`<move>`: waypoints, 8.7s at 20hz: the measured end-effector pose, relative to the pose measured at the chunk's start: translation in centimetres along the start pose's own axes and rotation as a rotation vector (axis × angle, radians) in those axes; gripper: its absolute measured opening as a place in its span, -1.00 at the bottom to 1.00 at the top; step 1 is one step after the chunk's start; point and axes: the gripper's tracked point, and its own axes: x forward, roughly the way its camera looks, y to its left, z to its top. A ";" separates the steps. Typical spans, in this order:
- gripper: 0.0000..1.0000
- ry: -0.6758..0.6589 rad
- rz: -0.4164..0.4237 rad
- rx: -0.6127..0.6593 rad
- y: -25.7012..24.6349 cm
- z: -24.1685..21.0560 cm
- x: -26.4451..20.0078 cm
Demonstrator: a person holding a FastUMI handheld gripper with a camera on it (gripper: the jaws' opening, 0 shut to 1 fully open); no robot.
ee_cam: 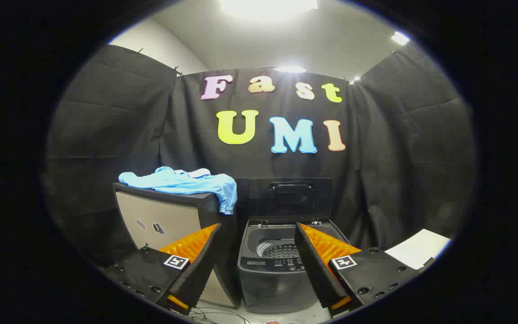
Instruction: Put the clothes into the washing machine and then close the washing machine lid.
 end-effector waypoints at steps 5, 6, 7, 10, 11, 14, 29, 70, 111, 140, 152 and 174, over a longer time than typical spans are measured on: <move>0.98 -0.005 -0.013 -0.009 -0.3 0.3 -0.4; 0.98 -0.006 -0.013 -0.010 -0.3 0.5 -0.5; 0.97 -0.006 -0.014 -0.013 -0.2 0.4 -0.4; 0.98 -0.004 -0.020 -0.015 -0.5 0.3 -0.4; 0.97 -0.003 -0.023 -0.015 -0.6 0.2 -0.4; 0.97 -0.006 -0.026 -0.020 -0.5 0.4 -0.3; 0.98 -0.021 -0.014 -0.015 0.3 1.7 0.6; 0.97 0.035 0.394 0.014 18.0 12.9 15.9; 0.98 0.614 0.499 -0.179 30.6 2.5 32.3; -0.97 0.558 0.582 -0.032 30.0 5.6 31.5; -0.98 0.413 0.554 0.005 25.8 10.6 29.2; -0.97 0.297 0.390 0.074 12.2 14.6 29.6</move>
